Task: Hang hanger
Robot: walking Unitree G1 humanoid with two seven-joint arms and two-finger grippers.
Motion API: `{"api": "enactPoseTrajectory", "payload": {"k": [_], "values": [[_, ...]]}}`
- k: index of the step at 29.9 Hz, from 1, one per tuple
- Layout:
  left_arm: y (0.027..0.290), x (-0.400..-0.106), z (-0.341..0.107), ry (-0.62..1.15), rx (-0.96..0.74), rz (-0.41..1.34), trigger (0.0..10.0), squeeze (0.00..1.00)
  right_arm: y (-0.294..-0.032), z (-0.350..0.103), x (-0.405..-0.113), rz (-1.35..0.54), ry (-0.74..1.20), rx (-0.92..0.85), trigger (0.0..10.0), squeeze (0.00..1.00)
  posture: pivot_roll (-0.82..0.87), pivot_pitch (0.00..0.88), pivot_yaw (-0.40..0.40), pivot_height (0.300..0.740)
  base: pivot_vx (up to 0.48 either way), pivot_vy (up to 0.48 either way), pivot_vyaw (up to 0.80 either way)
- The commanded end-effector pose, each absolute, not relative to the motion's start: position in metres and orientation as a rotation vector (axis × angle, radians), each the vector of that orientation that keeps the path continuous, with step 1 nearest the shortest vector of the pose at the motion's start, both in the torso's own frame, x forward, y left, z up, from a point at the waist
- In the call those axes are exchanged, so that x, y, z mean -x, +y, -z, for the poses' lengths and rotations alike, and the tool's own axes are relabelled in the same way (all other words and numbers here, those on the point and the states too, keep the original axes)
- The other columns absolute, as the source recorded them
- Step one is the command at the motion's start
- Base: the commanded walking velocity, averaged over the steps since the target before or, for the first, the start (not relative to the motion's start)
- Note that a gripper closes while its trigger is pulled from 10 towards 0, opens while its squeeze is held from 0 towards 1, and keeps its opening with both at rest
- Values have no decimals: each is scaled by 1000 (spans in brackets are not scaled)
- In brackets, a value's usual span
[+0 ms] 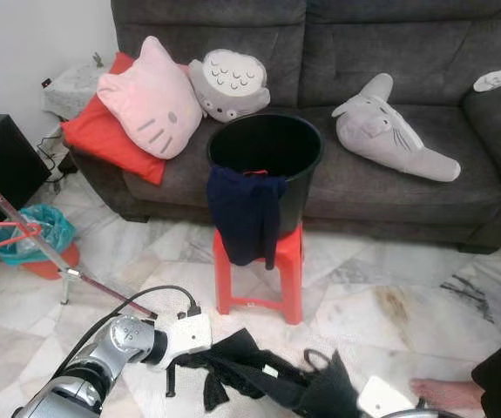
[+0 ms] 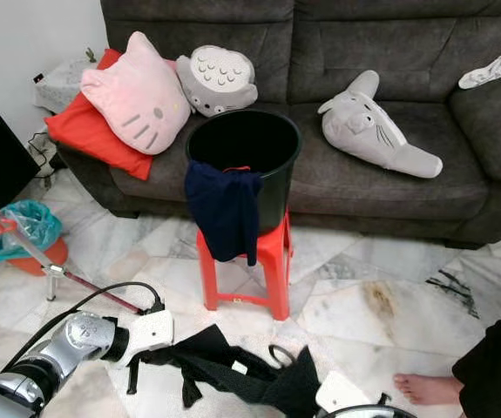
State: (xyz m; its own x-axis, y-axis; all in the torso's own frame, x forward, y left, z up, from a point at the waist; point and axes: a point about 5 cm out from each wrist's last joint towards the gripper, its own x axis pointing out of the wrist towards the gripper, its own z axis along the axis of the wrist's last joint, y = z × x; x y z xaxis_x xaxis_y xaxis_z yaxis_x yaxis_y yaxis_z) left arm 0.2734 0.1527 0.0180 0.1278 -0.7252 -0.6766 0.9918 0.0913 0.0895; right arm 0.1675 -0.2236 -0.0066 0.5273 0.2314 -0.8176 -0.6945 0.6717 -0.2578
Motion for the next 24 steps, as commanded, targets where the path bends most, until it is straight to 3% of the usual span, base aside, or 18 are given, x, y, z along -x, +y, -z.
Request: {"api": "enactPoseTrajectory", "payload": {"k": [1, 5, 9, 13, 24], "values": [[159, -266, -13, 593, -607, 1404, 10000, 0, -230, 3, -177, -520, 797, 658, 10000, 0, -94, 55, 96, 740, 0, 0, 0], [155, -271, -18, 540, -614, 1375, 10000, 0, -234, 2, -188, -454, 775, 699, 10000, 0, -93, 50, 96, 740, 0, 0, 0], [144, -290, -36, 398, -554, 1250, 10000, 0, -226, 15, -178, -551, 869, 685, 10000, 0, -86, 49, 93, 740, 0, 0, 0], [142, -295, -43, 353, -522, 1231, 10000, 0, -223, 23, -167, -605, 934, 674, 10000, 0, -86, 53, 95, 740, 0, 0, 0], [134, -293, -48, 342, -415, 1299, 10000, 0, -211, 38, -148, -719, 1040, 668, 10000, 0, -82, 59, 99, 740, 0, 0, 0]]}}
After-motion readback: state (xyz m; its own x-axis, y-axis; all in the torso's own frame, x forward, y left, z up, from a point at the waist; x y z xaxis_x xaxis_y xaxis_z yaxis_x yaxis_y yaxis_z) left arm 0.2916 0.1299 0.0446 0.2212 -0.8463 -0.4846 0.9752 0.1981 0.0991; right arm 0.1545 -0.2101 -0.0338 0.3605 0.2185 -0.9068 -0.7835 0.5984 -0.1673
